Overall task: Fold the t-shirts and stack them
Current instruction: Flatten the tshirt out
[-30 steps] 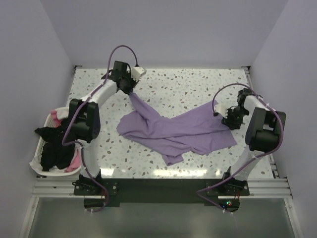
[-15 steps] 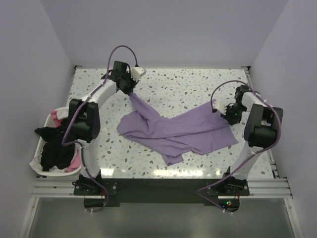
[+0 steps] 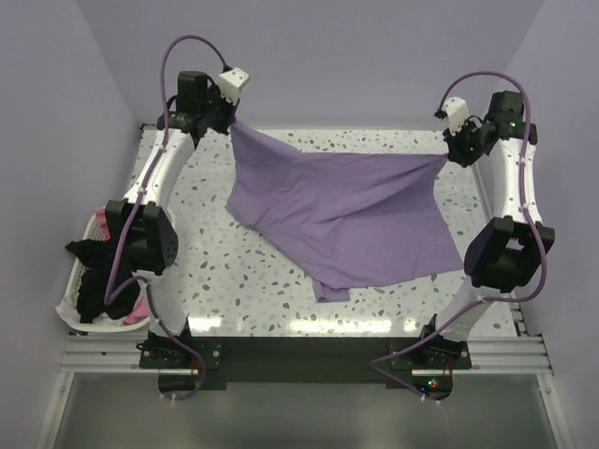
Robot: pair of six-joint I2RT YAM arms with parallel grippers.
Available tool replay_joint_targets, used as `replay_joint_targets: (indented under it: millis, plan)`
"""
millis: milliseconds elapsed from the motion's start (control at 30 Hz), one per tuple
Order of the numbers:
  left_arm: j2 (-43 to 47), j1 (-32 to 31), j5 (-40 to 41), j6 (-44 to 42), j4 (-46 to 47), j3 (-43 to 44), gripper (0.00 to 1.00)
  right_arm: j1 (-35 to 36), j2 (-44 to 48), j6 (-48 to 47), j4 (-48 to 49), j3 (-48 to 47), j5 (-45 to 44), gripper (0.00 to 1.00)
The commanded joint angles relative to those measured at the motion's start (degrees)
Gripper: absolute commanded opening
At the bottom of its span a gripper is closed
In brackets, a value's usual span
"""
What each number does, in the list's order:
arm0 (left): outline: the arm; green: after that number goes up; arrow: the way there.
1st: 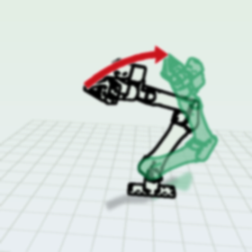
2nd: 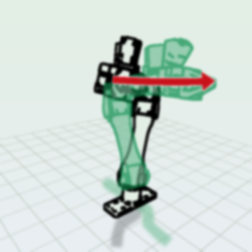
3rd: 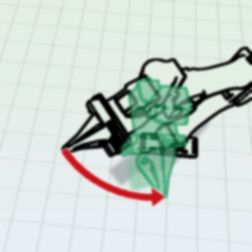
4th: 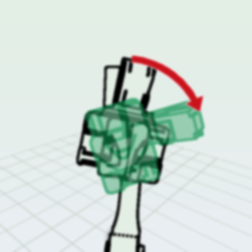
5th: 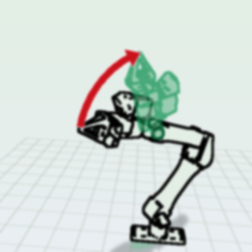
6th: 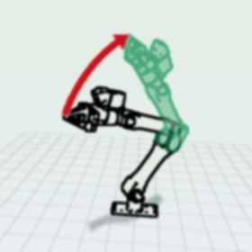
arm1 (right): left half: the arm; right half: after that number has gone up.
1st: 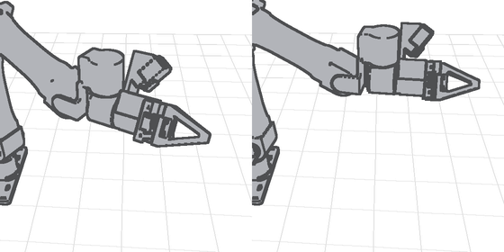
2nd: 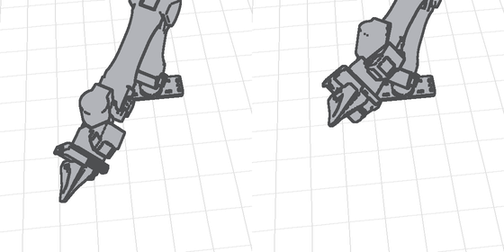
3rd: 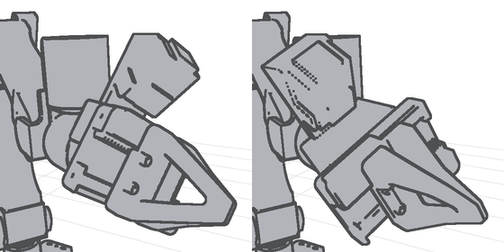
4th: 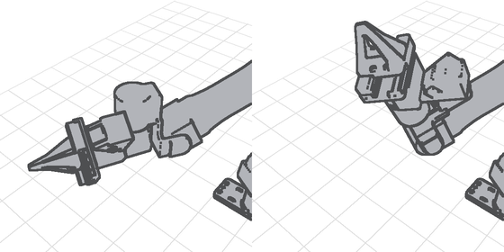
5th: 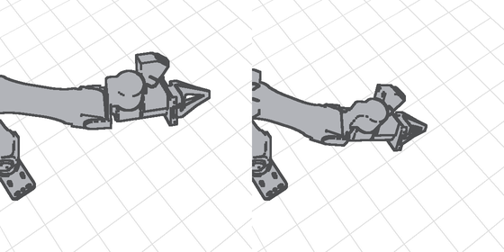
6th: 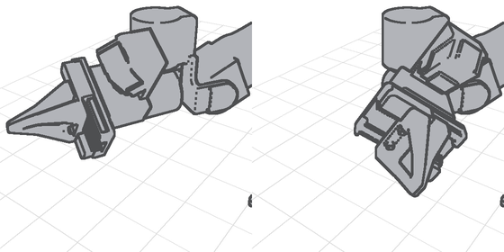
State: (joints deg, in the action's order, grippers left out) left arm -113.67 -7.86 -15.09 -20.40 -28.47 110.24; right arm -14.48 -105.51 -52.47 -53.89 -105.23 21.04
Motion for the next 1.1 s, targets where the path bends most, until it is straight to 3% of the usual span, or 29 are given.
replay_joint_targets:
  millis: [0, 467, 833, 1067]
  plan:
    - [6.52, 1.0, 0.76, 4.74, 5.17, 3.58, 0.0, -0.11, 5.58, 11.76, 3.78, -4.8, 2.61, 0.0]
    - [26.03, 1.62, 11.75, 6.17, 22.83, -4.41, 0.0, -0.64, 16.48, 26.88, 19.77, -11.31, -7.58, 0.0]
    - [38.95, 1.62, 17.9, 2.21, 25.56, -10.74, 0.0, -0.64, 22.1, 25.75, 22.78, -16.32, -13.56, 0.0]
    - [48.26, 1.62, 19.75, 2.38, 26.09, -12.5, 0.0, -0.64, 32.36, 23.82, 22.51, -13.78, -12.95, 0.0]
